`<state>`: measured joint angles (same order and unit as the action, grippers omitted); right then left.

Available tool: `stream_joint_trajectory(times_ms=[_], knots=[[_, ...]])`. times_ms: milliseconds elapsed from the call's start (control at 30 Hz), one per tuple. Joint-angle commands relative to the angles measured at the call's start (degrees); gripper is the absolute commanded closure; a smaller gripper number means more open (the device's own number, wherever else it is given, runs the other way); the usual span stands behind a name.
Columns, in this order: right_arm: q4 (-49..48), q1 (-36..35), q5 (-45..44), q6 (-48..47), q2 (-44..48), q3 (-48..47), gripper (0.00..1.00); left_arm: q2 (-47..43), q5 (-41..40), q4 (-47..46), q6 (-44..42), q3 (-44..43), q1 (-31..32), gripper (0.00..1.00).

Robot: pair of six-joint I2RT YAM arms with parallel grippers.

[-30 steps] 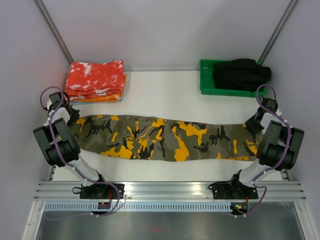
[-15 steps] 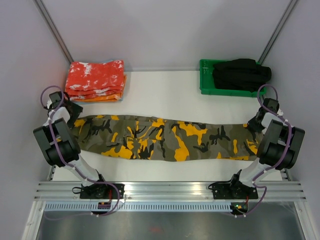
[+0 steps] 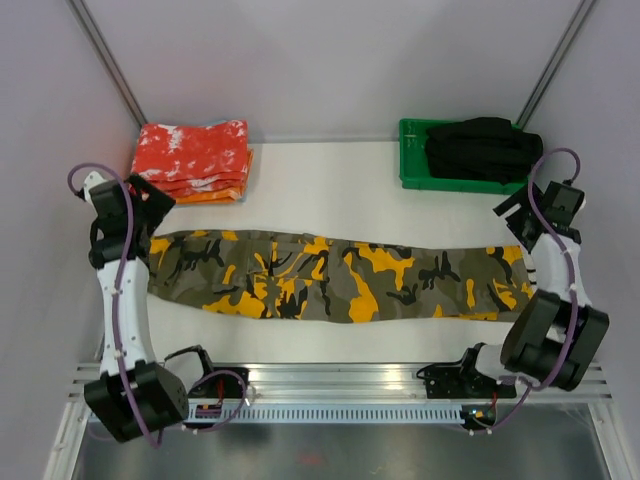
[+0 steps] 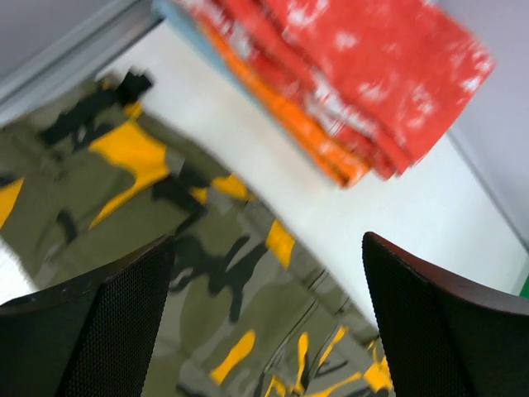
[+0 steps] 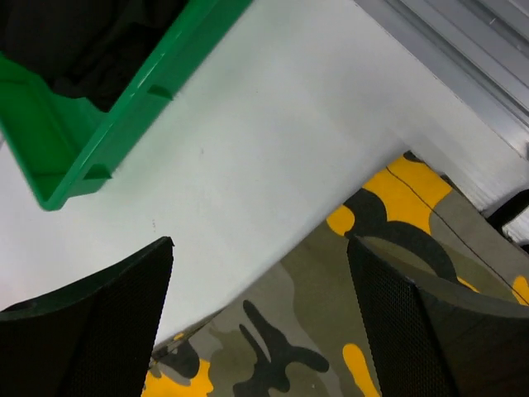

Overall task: Fold and stack the trousers
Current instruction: Fold the trousers

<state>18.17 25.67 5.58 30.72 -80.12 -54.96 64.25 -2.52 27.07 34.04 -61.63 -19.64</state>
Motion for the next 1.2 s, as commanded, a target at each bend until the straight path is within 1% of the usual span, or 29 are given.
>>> stream_joint_trajectory(times_ms=[0, 67, 133, 167, 200, 233, 267, 300, 333, 367, 433, 500, 567, 667, 800, 1000, 1133, 1167], knots=[[1.6, 0.1, -0.5, 3.8, 7.4, 5.4, 0.07, -5.5, -2.4, 9.0, 0.8, 6.5, 0.0, 0.01], [2.6, 0.4, -1.9, 5.2, 9.9, 9.3, 0.06, -8.2, -1.3, 10.6, 0.7, 9.1, 0.0, 0.00], [4.9, 0.9, -5.7, 6.5, 13.4, 11.6, 0.03, -9.7, 2.0, 10.9, 1.6, 12.1, 0.0, 0.00], [6.4, 1.9, -10.3, 8.7, 14.5, 13.6, 0.02, -11.1, 3.5, 10.7, 1.9, 13.2, 0.0, 0.00], [8.2, 2.9, -11.6, 10.0, 17.2, 14.9, 0.02, -11.9, 5.2, 10.2, 2.2, 14.1, 0.0, 0.00], [9.2, 3.9, -12.4, 11.5, 18.7, 16.0, 0.02, -12.4, 7.4, 10.2, 2.7, 15.7, 0.0, 0.00], [10.4, 6.7, -12.9, 13.0, 20.2, 18.3, 0.02, -12.9, 8.4, 10.2, 2.6, 16.3, 0.0, 0.00], [11.6, 8.0, -12.5, 15.7, 23.3, 19.7, 0.02, -13.5, 9.6, 10.4, 2.3, 16.6, 0.0, 0.00], [11.2, 9.6, -11.7, 16.3, 24.9, 20.9, 0.02, -13.8, 10.0, 10.6, 1.6, 16.7, 0.0, 0.00], [11.1, 9.8, -11.0, 16.6, 27.7, 22.9, 0.02, -14.1, 10.2, 10.8, 1.0, 16.6, 0.0, 0.00], [11.3, 9.8, -11.7, 17.1, 29.5, 23.9, 0.02, -14.7, 11.0, 11.5, -0.1, 16.2, 0.0, 0.00], [14.8, 10.0, -16.4, 17.9, 29.3, 24.1, 0.02, -14.8, 12.3, 11.5, -0.1, 16.4, 0.0, 0.00], [18.0, 10.4, -19.8, 19.5, 26.1, 23.3, 0.02, -14.6, 13.4, 10.3, 0.5, 17.7, 0.0, 0.00], [19.3, 11.2, -18.9, 20.2, 21.3, 23.8, 0.02, -14.2, 14.7, 9.1, 1.2, 18.8, 0.0, 0.00], [17.2, 11.8, -18.5, 20.7, 20.2, 25.7, 0.02, -13.7, 14.3, 8.7, 0.9, 18.1, 0.0, 0.00], [16.5, 12.6, -24.6, 19.2, 23.3, 26.0, 0.02, -12.8, 14.3, 8.3, 1.0, 18.7, 0.0, 0.00], [14.1, 13.9, -23.4, 17.9, 19.7, 26.5, 0.02, -12.1, 14.0, 7.9, 1.4, 18.9, 0.0, 0.00], [13.6, 14.0, -22.4, 17.9, 17.6, 26.6, 0.02, -12.0, 14.0, 7.8, 1.5, 18.9, 0.0, 0.00]])
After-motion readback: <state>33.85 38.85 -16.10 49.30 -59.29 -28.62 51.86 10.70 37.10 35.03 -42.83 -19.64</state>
